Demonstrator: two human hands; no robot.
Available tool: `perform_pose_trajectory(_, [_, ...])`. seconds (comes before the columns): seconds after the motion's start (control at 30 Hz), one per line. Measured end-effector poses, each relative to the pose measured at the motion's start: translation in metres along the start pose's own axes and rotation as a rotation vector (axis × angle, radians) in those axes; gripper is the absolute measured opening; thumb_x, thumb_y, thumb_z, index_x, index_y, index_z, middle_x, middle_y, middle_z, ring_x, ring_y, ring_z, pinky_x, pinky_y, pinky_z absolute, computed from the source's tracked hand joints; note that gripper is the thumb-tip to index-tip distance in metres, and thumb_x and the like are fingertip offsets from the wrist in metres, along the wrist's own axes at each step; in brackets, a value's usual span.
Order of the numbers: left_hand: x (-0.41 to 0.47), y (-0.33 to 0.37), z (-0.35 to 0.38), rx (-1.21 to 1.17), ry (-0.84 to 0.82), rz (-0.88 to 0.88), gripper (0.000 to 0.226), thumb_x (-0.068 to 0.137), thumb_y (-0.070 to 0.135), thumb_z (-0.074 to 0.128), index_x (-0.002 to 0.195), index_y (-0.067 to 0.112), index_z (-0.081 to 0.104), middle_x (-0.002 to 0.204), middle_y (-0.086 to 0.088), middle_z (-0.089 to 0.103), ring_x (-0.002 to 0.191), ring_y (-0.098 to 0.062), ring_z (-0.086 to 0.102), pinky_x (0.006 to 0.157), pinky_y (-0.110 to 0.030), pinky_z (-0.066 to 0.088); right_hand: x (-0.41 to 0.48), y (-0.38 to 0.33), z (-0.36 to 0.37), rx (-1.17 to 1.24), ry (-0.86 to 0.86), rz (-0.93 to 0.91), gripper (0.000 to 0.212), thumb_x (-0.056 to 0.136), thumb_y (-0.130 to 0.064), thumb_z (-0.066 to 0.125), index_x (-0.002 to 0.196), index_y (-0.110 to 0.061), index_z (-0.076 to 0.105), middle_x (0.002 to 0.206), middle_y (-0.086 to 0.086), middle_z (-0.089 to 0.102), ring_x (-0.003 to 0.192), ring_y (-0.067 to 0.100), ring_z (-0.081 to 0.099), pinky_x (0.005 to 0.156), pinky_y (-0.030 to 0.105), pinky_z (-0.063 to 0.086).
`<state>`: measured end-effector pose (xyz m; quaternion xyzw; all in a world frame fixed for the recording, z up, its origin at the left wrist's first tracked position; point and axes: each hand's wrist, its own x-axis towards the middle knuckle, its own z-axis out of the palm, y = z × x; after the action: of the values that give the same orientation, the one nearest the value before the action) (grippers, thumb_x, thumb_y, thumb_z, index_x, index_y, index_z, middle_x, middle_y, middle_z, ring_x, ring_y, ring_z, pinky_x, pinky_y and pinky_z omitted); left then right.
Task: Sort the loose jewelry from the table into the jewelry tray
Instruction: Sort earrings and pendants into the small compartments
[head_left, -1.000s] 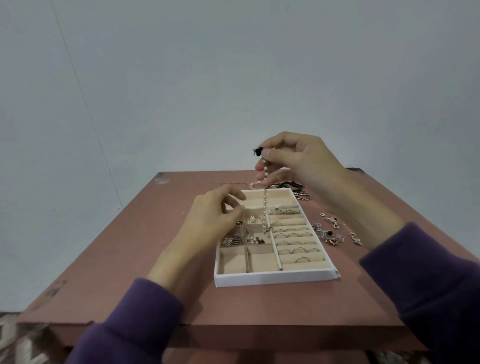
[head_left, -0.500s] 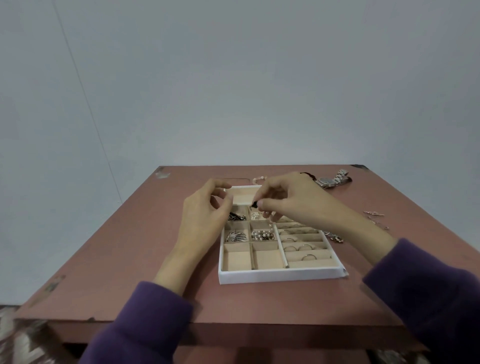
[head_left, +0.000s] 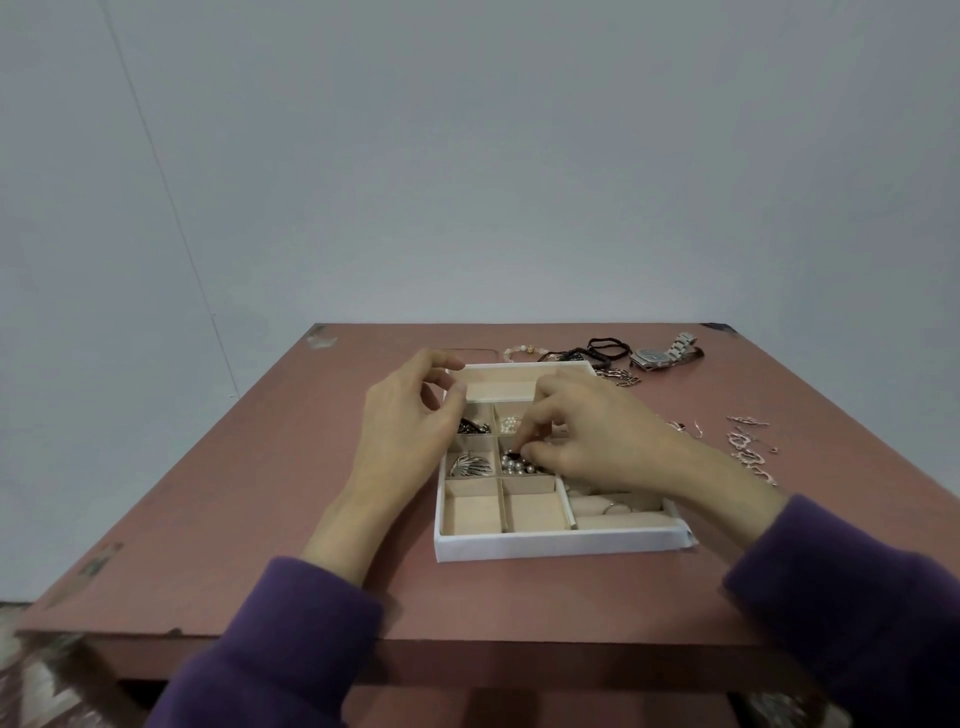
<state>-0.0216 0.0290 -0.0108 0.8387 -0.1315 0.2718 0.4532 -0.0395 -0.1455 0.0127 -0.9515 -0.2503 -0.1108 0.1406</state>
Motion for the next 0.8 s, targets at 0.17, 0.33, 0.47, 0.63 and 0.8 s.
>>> perform_pose_trajectory(0.17, [0.0,0.006,0.001,-0.031,-0.005,-0.017,0.015,0.083,0.014,0.06,0.095,0.022,0.066,0.073,0.013,0.062,0.067,-0.009,0.054,0.065,-0.016,0.045,-0.006,0.01,-0.011,0.171,0.089,0.055,0.018,0.081,-0.011,0.061,0.086,-0.021,0.075,0.084,0.003,0.062,0.081,0.012,0.054,0.077,0.027,0.041])
perform_pose_trajectory(0.33, [0.005,0.025,0.004,-0.011,-0.119,0.016,0.016,0.083,0.015,0.059,0.091,0.027,0.065,0.072,0.016,0.061,0.067,-0.001,0.053,0.062,-0.007,0.04,-0.026,0.036,-0.031,0.255,0.168,0.155,0.021,0.082,-0.006,0.06,0.085,-0.02,0.075,0.08,-0.004,0.063,0.071,0.0,0.053,0.063,0.006,0.036])
perform_pose_trajectory(0.47, [0.008,0.054,0.019,0.042,-0.276,0.093,0.015,0.085,0.02,0.058,0.098,0.025,0.065,0.081,0.015,0.065,0.077,-0.002,0.057,0.062,-0.007,0.038,-0.048,0.066,-0.046,0.279,0.23,0.246,0.022,0.081,-0.003,0.061,0.085,-0.02,0.074,0.074,-0.012,0.063,0.066,-0.006,0.054,0.063,0.006,0.038])
perform_pose_trajectory(0.63, [0.005,0.084,0.055,0.109,-0.395,0.202,0.018,0.086,0.018,0.057,0.1,0.024,0.066,0.085,0.012,0.063,0.087,-0.009,0.056,0.068,-0.013,0.036,-0.073,0.089,-0.051,0.294,0.135,0.276,0.014,0.078,-0.013,0.072,0.077,-0.027,0.074,0.064,-0.01,0.061,0.057,-0.002,0.051,0.058,0.011,0.037])
perform_pose_trajectory(0.8, [0.001,0.089,0.086,0.079,-0.396,0.237,0.018,0.083,0.013,0.056,0.095,0.02,0.066,0.083,0.008,0.064,0.083,-0.011,0.058,0.08,-0.027,0.042,-0.082,0.091,-0.043,0.15,0.02,0.19,0.009,0.074,-0.028,0.075,0.074,-0.035,0.068,0.078,-0.007,0.062,0.079,0.004,0.05,0.073,0.019,0.039])
